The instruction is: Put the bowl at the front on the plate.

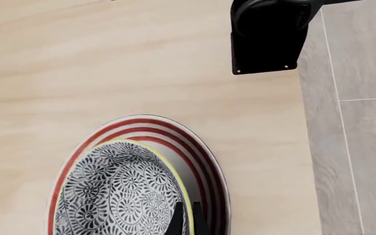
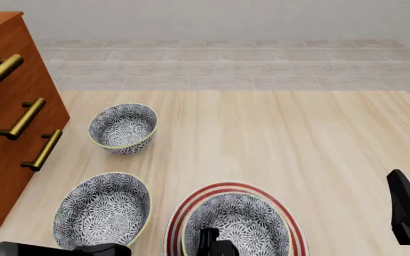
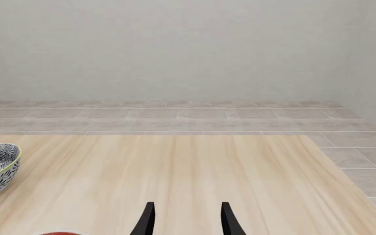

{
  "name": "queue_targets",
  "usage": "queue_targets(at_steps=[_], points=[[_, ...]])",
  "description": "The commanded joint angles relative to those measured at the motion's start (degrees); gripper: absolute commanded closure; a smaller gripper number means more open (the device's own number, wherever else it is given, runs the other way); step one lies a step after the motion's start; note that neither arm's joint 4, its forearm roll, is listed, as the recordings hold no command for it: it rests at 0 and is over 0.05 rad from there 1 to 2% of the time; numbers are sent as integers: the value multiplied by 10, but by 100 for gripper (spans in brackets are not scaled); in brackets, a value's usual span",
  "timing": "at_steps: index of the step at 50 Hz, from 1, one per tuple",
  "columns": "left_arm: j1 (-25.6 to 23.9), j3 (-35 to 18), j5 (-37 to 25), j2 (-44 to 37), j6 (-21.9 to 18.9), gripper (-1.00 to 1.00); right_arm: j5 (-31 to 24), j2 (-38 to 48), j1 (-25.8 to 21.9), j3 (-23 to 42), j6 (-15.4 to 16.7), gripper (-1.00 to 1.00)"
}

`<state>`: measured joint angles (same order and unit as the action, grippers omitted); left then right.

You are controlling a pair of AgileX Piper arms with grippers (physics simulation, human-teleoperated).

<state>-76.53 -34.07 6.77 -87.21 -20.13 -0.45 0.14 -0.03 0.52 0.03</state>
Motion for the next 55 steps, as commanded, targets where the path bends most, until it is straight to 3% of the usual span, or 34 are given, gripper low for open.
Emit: queue_targets(at_steps=[1, 23, 24, 55], points=[[-1, -1, 7, -7, -3, 100, 0, 0, 0, 0, 0, -100], [3, -3, 5, -19, 5, 100, 0, 0, 0, 0, 0, -100], [2, -3, 4, -18, 5, -100, 0, 0, 0, 0, 0, -100], [-14, -41, -68, 63, 16, -100, 0, 0, 0, 0, 0, -100]])
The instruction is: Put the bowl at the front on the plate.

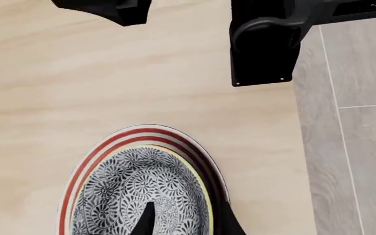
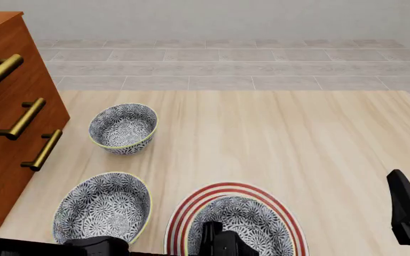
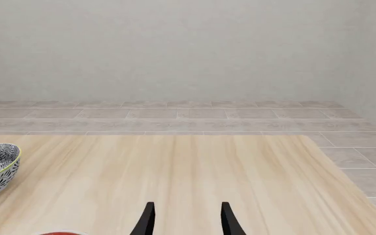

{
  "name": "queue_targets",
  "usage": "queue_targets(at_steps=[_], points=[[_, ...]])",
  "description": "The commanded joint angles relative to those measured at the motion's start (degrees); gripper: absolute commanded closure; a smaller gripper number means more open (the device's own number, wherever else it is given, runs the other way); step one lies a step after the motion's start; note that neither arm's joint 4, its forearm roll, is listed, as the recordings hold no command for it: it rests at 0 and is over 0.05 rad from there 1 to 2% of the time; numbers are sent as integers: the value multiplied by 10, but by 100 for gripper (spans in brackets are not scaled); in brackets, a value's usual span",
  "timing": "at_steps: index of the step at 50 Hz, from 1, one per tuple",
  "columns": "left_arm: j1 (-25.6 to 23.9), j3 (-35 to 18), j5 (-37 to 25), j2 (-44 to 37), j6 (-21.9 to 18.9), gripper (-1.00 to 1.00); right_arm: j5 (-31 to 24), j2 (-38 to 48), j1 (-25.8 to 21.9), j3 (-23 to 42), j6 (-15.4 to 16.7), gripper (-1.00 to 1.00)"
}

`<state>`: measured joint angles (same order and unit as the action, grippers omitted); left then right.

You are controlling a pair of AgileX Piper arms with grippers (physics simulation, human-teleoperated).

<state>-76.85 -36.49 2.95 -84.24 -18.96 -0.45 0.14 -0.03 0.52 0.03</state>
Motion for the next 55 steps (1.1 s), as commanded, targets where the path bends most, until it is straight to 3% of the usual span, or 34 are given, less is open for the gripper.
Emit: queue_targets(at_steps=[1, 12, 23, 34, 42, 55], points=[[-11, -18, -33, 35, 6, -100, 0, 0, 0, 0, 0, -100], [-16, -40, -61, 71, 15, -100, 0, 0, 0, 0, 0, -100], [39, -48, -59, 139, -37, -100, 0, 0, 0, 0, 0, -100], [74, -78, -68, 216, -58, -100, 0, 0, 0, 0, 0, -100], [110, -86, -23, 253, -97, -100, 1, 0, 0, -2, 0, -100], [190, -103, 69, 271, -100, -100, 1, 0, 0, -2, 0, -100]])
